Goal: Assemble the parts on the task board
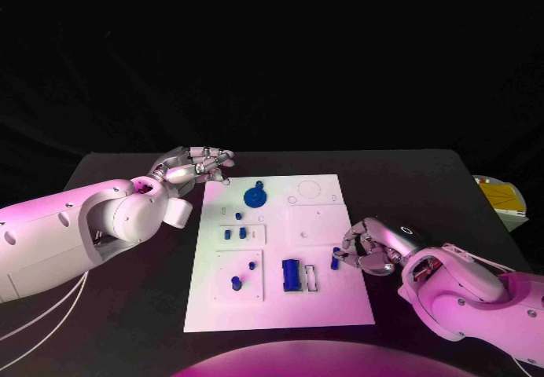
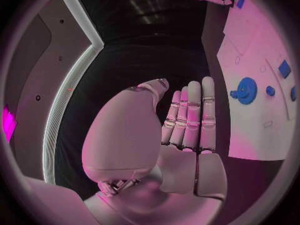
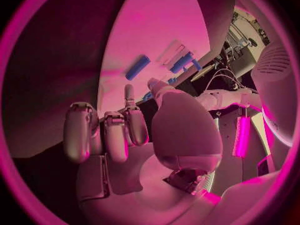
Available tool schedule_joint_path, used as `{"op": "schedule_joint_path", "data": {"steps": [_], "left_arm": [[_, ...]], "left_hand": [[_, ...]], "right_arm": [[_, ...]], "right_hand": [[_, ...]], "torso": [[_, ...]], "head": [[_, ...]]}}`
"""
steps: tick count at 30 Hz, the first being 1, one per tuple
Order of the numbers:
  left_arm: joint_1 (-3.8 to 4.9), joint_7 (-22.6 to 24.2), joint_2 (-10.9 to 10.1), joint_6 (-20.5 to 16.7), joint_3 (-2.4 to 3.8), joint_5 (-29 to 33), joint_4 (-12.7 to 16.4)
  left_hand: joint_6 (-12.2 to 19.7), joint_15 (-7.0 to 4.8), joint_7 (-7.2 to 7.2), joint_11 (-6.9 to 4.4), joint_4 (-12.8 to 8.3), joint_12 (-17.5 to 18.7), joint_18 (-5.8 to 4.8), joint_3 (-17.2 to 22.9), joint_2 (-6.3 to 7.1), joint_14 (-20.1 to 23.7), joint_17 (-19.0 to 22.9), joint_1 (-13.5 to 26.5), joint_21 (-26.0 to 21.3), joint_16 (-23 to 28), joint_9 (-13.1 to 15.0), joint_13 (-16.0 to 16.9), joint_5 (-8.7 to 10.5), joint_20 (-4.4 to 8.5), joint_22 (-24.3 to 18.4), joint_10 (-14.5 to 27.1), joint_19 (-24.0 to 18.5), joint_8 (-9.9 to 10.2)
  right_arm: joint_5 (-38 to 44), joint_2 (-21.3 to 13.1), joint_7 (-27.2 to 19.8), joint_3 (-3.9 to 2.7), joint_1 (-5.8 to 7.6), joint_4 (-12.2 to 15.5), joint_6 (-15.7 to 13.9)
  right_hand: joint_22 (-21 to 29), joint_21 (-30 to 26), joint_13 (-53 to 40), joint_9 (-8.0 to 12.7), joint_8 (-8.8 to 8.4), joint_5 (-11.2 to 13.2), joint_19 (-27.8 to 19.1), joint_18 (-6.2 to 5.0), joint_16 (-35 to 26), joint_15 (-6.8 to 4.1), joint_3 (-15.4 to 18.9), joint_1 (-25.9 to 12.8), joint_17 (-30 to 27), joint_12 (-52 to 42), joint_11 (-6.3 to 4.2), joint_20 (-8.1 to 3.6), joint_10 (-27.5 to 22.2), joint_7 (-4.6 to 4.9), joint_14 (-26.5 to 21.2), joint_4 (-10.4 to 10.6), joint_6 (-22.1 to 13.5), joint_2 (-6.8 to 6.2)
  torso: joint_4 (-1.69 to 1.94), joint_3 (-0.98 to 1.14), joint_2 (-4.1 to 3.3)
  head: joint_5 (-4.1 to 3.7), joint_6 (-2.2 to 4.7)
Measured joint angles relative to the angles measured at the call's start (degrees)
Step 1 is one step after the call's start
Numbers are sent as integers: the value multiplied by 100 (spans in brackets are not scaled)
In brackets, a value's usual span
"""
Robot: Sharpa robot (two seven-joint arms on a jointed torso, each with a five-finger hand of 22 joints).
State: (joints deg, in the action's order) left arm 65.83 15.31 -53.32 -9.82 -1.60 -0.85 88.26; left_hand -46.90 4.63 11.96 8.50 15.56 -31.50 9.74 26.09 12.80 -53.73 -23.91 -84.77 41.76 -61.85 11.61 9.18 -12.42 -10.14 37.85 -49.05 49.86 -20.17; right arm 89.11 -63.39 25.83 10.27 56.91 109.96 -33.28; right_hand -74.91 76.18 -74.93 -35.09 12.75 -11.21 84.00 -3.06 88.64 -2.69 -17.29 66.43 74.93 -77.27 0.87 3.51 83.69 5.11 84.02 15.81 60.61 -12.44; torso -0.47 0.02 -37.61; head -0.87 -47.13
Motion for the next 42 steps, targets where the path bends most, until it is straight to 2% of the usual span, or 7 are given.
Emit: {"op": "schedule_joint_path", "data": {"steps": [8,12,27,29,35,40,42], "left_arm": [[0,-5,-3,4,0,-1,6],[0,-8,-6,5,0,-1,9],[0,-17,-14,10,-1,-2,21],[0,-19,-14,11,-1,-2,23],[1,-24,-21,15,-1,-3,29],[1,-30,-26,17,-1,-3,32],[1,-33,-27,19,-1,-3,33]], "left_hand": [[0,0,0,0,0,0,0,0,0,0,0,0,0,0,0,0,0,0,4,0,0,-26],[0,0,0,0,0,0,0,0,0,0,0,0,0,0,-1,0,0,0,6,0,0,-27],[0,0,0,0,0,0,0,0,0,0,4,0,0,0,3,0,0,0,5,-1,0,-27],[0,0,0,0,0,0,1,0,0,0,4,0,0,0,3,0,0,0,5,-1,0,-27],[0,0,0,0,0,0,0,0,0,0,4,0,0,0,3,0,0,0,5,-1,0,-27],[0,0,0,13,0,0,1,0,0,0,4,0,0,0,2,-5,0,0,5,12,0,-27],[0,0,0,22,0,1,0,0,0,0,4,0,0,0,2,-5,0,0,5,21,0,-27]], "right_arm": [[-206,150,261,4,-19,-157,95],[-256,235,336,8,-54,-208,147],[-176,433,419,-19,-85,-307,251],[-136,447,423,-20,-87,-319,263],[94,536,438,-27,-98,-364,322],[335,624,436,-36,-110,-379,376],[418,640,429,-38,-113,-377,395]], "right_hand": [[0,-31,0,-60,164,-32,0,0,0,-40,202,30,0,37,-51,-44,-9,-97,1,95,96,30],[0,-31,1,-71,209,-31,0,1,0,-61,294,-40,-1,42,-63,-44,3,-101,-20,100,101,99],[-4,-75,1,-144,375,28,0,0,0,-114,530,-13,-2,42,-114,-86,8,-157,-8,83,157,123],[-4,-78,1,-160,414,78,0,0,0,-122,572,138,-2,43,-131,-86,-9,-157,0,59,157,161],[-3,-114,2,-173,519,304,1,0,0,-122,556,960,-2,65,-131,-127,-9,-177,0,-74,85,104],[-3,-133,2,-164,565,434,1,0,0,-122,443,1349,-3,65,-152,-127,-31,-156,0,-187,29,116],[-3,-133,2,-58,553,450,1,-1,0,-122,411,1456,-3,65,-152,-127,-31,-164,0,-213,37,136]], "torso": [[5,0,-2],[1,1,-5],[-5,5,-5],[-5,5,-5],[-4,5,-4],[-4,5,-2],[-4,5,-1]], "head": [[9,0],[15,0],[26,-26],[26,-27],[24,-29],[25,-34],[25,-34]]}}
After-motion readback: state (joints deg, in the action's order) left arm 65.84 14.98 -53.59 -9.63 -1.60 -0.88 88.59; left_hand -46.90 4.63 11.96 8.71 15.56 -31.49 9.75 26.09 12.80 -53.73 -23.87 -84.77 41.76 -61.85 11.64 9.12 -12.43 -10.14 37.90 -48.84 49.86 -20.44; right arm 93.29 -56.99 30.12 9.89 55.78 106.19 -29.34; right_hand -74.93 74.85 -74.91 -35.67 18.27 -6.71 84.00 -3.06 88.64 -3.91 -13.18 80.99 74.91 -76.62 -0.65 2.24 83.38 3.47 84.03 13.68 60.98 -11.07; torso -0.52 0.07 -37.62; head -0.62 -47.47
